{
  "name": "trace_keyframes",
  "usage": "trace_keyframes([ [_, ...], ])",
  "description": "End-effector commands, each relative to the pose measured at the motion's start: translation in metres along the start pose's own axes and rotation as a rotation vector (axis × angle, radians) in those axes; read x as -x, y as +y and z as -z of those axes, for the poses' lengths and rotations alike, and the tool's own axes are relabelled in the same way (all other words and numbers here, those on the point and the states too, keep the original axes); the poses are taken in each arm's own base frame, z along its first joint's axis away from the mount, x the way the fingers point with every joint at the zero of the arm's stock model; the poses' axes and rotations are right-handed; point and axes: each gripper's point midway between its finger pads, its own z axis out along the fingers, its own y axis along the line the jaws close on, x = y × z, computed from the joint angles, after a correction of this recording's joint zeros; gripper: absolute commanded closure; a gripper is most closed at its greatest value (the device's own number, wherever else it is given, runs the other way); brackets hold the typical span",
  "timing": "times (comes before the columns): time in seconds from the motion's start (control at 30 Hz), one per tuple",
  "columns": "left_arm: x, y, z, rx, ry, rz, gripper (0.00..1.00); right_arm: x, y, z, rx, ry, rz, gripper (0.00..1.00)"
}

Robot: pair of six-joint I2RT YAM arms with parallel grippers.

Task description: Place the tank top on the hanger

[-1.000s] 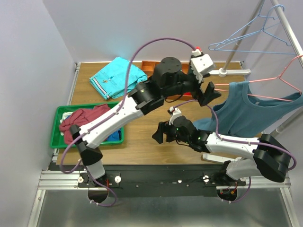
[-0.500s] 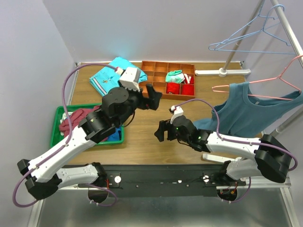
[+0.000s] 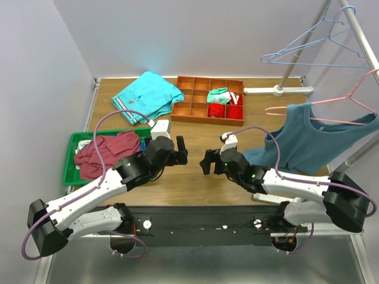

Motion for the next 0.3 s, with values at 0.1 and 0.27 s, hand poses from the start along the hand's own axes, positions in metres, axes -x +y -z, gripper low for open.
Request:
trace_keyframes([
  [0.1,-0.0046,0.0051,-0.0089,0.028,-0.021,0.05,0.01,0.0155,-0.0109,0.0007,-0.069,-0.085,-0.021,0.04],
  [0.27,-0.0044,0.0012,-0.0137,0.026,-0.015,0.053,0.01,0.0197,-0.0091,0.0047,-0.065,-0.096,-0.055,0.04],
])
